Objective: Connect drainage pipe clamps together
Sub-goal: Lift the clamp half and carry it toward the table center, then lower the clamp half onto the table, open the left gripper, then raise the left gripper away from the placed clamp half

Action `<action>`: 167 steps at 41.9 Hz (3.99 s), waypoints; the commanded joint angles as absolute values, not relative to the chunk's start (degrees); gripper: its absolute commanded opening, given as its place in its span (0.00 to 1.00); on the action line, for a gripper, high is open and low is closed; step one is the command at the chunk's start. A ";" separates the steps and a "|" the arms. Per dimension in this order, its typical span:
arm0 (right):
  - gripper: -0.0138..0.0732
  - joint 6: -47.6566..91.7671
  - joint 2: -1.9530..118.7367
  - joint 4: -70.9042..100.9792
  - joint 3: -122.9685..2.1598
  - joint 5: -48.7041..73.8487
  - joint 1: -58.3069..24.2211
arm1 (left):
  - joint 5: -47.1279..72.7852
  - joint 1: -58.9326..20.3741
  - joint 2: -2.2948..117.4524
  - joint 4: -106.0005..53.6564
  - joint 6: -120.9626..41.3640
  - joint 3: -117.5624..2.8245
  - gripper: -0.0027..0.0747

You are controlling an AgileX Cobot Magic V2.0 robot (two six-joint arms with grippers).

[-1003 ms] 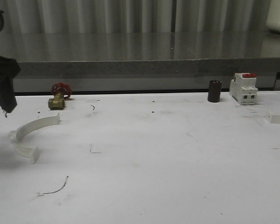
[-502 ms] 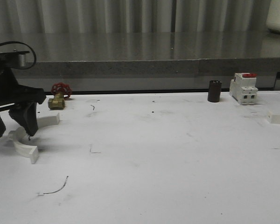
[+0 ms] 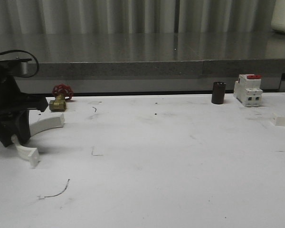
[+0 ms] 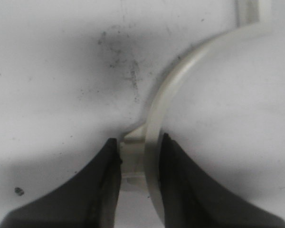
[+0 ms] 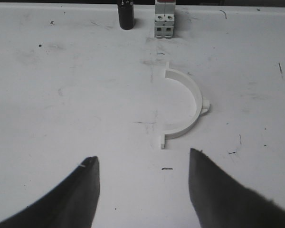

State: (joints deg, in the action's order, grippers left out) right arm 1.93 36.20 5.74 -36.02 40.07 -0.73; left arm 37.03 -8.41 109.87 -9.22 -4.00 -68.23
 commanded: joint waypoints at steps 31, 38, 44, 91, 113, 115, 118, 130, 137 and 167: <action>0.67 2.19 36.59 5.81 -38.01 36.94 -0.45 | 39.67 -20.80 103.92 -4.50 9.44 -78.82 0.09; 0.67 2.19 36.59 5.81 -38.01 36.94 -0.45 | 41.60 -28.08 105.17 4.61 22.46 -82.24 0.09; 0.62 2.19 36.59 5.81 -38.01 36.94 -0.45 | 42.24 -32.23 107.98 5.43 29.13 -85.81 0.09; 0.62 2.19 36.59 5.81 -38.01 36.94 -0.45 | 47.58 -37.98 118.61 4.46 38.41 -93.95 0.20; 0.62 2.19 36.59 5.81 -38.01 36.94 -0.45 | 46.09 -37.98 118.23 4.61 38.41 -93.95 0.39; 0.62 2.19 36.59 5.81 -38.01 36.94 -0.45 | 45.99 -37.98 117.53 4.72 38.25 -93.95 0.39; 0.62 2.19 36.59 5.81 -38.01 36.94 -0.45 | 45.73 -37.75 116.02 4.72 34.15 -93.95 0.39; 0.62 2.19 36.59 5.81 -38.01 36.94 -0.45 | 49.15 -35.05 101.28 2.62 8.67 -92.95 0.39; 0.62 2.19 36.59 5.81 -38.01 36.94 -0.45 | 49.15 -31.97 89.22 1.76 -1.12 -88.12 0.39; 0.62 2.19 36.59 5.86 -38.01 36.89 -0.45 | 44.05 -26.96 42.89 -0.89 -6.34 -47.50 0.39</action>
